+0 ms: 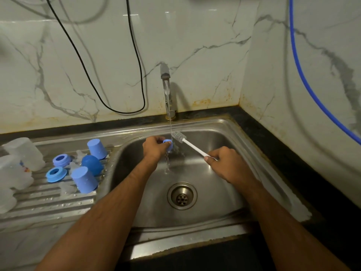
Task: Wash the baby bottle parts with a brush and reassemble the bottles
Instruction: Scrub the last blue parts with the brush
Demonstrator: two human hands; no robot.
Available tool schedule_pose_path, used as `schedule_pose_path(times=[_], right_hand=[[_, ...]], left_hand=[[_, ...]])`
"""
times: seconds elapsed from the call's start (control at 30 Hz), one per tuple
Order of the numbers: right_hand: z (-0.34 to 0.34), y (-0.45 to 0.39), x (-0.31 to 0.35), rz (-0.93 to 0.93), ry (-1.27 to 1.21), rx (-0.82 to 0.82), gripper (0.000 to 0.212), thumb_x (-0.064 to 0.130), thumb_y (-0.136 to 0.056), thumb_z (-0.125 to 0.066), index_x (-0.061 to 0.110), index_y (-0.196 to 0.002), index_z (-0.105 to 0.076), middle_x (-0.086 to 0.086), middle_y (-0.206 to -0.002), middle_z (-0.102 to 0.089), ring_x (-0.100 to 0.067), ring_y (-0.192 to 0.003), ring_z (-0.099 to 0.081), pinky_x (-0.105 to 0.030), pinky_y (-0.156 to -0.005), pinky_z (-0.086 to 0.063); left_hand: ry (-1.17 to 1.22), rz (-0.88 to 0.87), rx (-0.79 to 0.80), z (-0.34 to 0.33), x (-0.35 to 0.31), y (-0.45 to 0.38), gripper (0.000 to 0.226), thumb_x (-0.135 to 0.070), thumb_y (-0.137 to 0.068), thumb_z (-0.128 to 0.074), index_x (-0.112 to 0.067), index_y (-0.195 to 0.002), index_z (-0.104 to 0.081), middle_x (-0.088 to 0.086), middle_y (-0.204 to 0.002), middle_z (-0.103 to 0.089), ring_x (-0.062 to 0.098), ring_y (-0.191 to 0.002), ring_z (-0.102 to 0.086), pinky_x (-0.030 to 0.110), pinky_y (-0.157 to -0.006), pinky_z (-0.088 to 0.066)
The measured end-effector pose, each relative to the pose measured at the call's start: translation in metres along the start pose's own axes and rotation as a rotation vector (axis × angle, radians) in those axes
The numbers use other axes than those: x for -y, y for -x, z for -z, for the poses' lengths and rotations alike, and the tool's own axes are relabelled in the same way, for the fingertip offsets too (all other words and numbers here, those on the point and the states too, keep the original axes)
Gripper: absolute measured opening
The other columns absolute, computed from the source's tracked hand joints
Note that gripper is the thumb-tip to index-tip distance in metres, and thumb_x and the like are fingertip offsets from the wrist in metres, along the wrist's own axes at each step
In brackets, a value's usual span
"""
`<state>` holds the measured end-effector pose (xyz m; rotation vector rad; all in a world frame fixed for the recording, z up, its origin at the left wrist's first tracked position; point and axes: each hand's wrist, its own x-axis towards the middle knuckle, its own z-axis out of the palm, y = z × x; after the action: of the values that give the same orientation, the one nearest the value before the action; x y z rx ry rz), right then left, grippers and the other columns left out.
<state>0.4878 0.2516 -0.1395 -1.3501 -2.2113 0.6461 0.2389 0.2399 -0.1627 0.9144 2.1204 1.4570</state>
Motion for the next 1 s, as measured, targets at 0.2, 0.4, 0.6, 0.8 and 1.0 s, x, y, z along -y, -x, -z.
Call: schedule_pose_path(times=[0.2, 0.4, 0.6, 0.8, 1.0], right_hand=[[0.000, 0.001, 0.008, 0.016, -0.031, 0.016, 0.031, 0.041, -0.098, -0.062, 0.024, -0.121, -0.074, -0.003, -0.100, -0.075, -0.016, -0.084, -0.064, -0.027, -0.076, -0.047], [0.005, 0.011, 0.004, 0.022, 0.016, 0.016, 0.033, 0.047, -0.097, -0.061, 0.024, -0.114, -0.077, 0.001, -0.098, -0.076, -0.014, -0.085, -0.066, -0.030, -0.076, -0.050], [0.008, 0.018, 0.015, 0.149, 0.171, 0.090, 0.029, 0.047, -0.100, -0.057, 0.035, -0.120, -0.073, 0.004, -0.100, -0.076, -0.016, -0.091, -0.069, -0.031, -0.079, -0.054], [0.009, 0.011, 0.026, 0.230, 0.393, 0.066, 0.032, 0.047, -0.104, -0.046, 0.033, -0.120, -0.069, 0.006, -0.095, -0.072, -0.013, -0.084, -0.065, -0.028, -0.071, -0.048], [0.004, 0.009, 0.030, 0.175, 0.449, 0.047, 0.028, 0.041, -0.107, -0.042, 0.028, -0.112, -0.066, 0.006, -0.087, -0.064, -0.012, -0.072, -0.054, -0.027, -0.066, -0.038]], left_hand=[[0.115, 0.085, -0.004, 0.014, -0.007, 0.015, 0.009, -0.011, -0.090, -0.073, -0.012, -0.099, -0.071, 0.015, -0.102, -0.070, 0.030, -0.093, -0.070, 0.046, -0.081, -0.062], [0.467, 0.309, 0.035, 0.028, -0.006, 0.024, 0.018, -0.025, -0.099, -0.061, -0.010, -0.108, -0.063, 0.015, -0.110, -0.065, 0.029, -0.099, -0.069, 0.043, -0.088, -0.061], [0.523, 0.388, 0.068, 0.029, 0.000, 0.025, 0.029, -0.029, -0.102, -0.057, -0.001, -0.105, -0.063, 0.019, -0.102, -0.069, 0.028, -0.094, -0.071, 0.037, -0.083, -0.062], [0.531, 0.348, 0.127, 0.031, 0.000, 0.017, 0.026, -0.022, -0.104, -0.053, 0.002, -0.102, -0.065, 0.021, -0.104, -0.068, 0.025, -0.086, -0.069, 0.035, -0.075, -0.062], [0.465, 0.193, 0.087, 0.032, -0.004, 0.011, 0.016, -0.018, -0.100, -0.058, -0.005, -0.100, -0.068, 0.019, -0.103, -0.069, 0.025, -0.089, -0.070, 0.040, -0.086, -0.061]])
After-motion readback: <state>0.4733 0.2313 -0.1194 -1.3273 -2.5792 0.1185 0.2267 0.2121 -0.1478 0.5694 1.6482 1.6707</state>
